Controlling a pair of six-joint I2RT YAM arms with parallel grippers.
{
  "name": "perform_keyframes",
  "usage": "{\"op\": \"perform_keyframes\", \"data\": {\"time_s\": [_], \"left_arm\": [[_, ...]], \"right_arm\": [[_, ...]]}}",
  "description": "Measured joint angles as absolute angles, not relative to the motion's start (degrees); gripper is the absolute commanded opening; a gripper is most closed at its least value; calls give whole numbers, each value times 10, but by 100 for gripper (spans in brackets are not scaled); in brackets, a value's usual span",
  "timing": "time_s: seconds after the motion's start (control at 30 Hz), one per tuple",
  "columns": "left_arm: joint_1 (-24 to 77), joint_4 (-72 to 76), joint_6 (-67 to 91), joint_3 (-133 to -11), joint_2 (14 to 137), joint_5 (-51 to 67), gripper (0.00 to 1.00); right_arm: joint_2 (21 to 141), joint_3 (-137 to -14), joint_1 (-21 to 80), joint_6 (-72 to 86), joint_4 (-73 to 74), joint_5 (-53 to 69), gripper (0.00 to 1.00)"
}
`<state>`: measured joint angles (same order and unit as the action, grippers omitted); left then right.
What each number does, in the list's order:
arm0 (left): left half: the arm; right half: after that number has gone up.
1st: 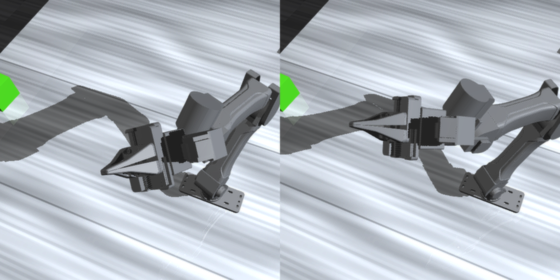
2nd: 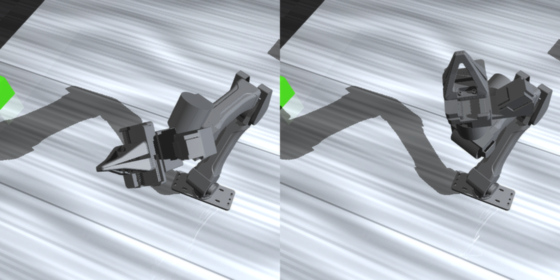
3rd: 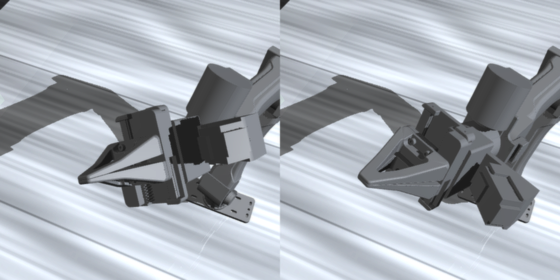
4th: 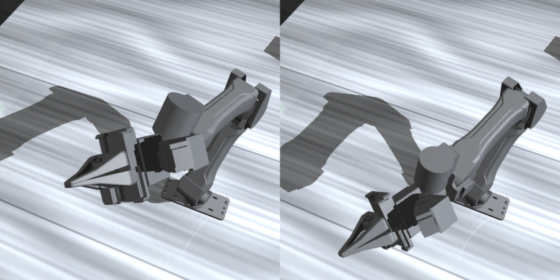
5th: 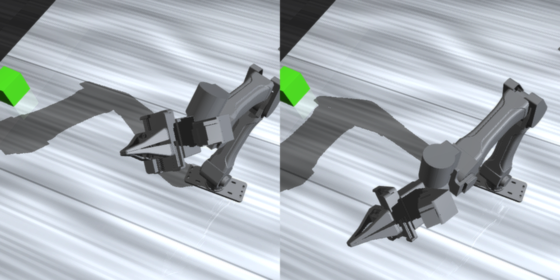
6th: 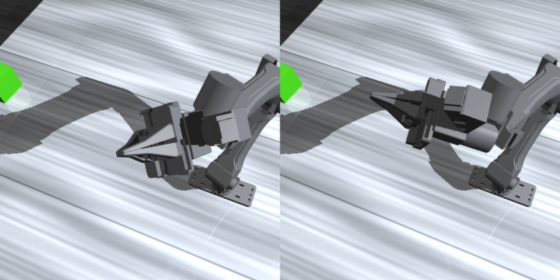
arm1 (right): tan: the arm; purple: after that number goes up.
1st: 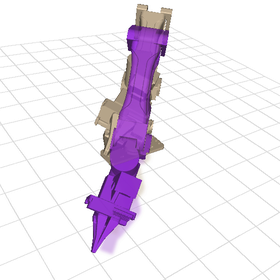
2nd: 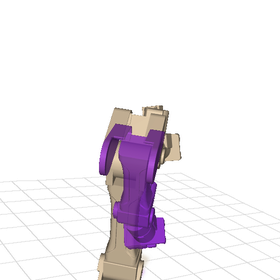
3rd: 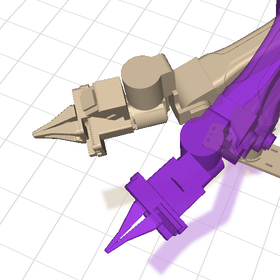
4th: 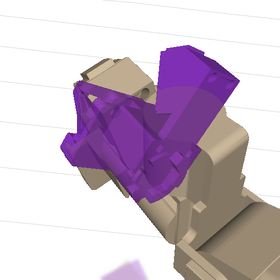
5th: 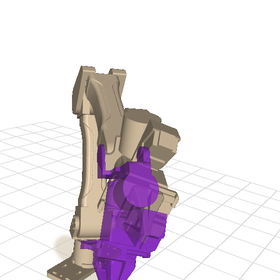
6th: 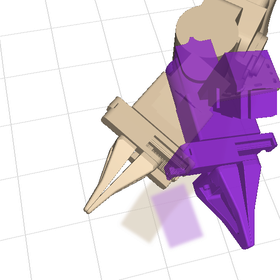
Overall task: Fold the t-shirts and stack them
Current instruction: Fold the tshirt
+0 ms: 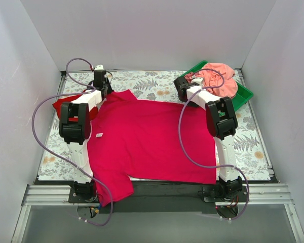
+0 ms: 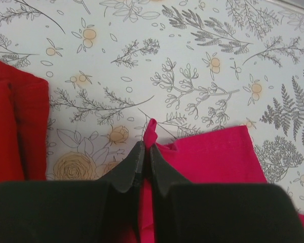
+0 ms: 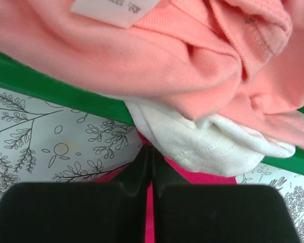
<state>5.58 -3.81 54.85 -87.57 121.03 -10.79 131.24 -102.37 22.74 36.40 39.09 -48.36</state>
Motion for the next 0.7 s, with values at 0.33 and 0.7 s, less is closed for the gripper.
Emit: {"op": "perform_keyframes", "data": {"time_s": [0.33,0.7], "left_arm": [[56,-25,595,-773,1097,-59,0],[56,28,674,-583,938,-26,0]], "right_arm": [[1295,-1001,242,362,392,-462,1],[1197,-898,271,384,390,-457,1]]}}
